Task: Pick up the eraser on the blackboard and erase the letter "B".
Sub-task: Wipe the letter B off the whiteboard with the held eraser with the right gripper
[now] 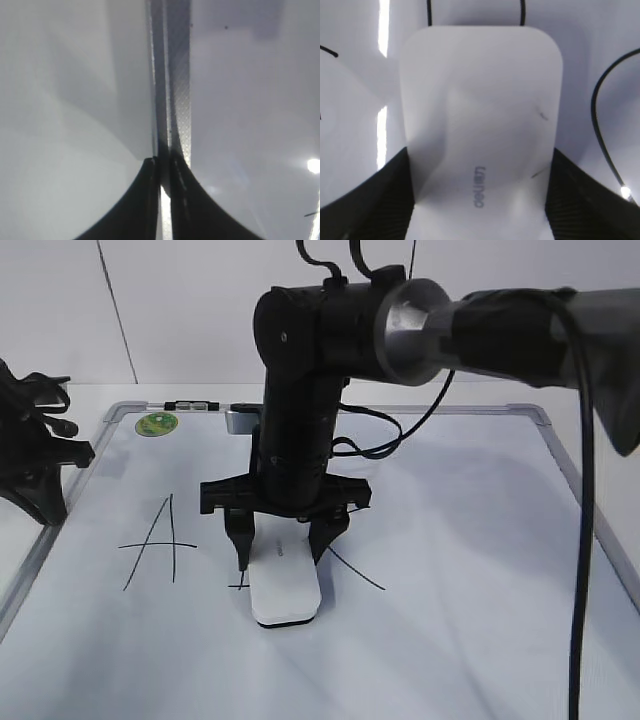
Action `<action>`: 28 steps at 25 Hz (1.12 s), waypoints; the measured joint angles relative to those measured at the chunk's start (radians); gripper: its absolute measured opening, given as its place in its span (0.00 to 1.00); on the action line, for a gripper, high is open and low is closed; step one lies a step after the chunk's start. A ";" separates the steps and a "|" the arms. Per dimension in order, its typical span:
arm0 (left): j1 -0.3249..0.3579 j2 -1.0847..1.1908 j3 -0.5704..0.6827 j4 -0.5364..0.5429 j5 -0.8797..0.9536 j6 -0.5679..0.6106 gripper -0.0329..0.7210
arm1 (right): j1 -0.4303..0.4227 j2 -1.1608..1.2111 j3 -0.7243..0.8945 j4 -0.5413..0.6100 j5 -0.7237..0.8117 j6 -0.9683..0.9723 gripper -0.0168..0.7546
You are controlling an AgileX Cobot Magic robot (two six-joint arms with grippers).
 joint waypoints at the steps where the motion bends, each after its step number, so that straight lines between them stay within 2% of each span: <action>1: 0.000 0.000 0.000 0.000 0.000 0.000 0.06 | 0.000 0.004 -0.007 0.000 0.005 0.000 0.75; 13: 0.000 0.000 0.000 0.000 0.000 0.000 0.06 | 0.005 0.041 -0.048 -0.052 0.047 0.016 0.75; 17: 0.000 0.000 0.000 -0.002 0.000 0.000 0.06 | 0.010 0.083 -0.127 -0.077 0.097 0.016 0.75; 28: 0.000 0.000 0.000 -0.002 0.000 0.000 0.06 | 0.008 0.250 -0.452 -0.196 0.097 -0.014 0.75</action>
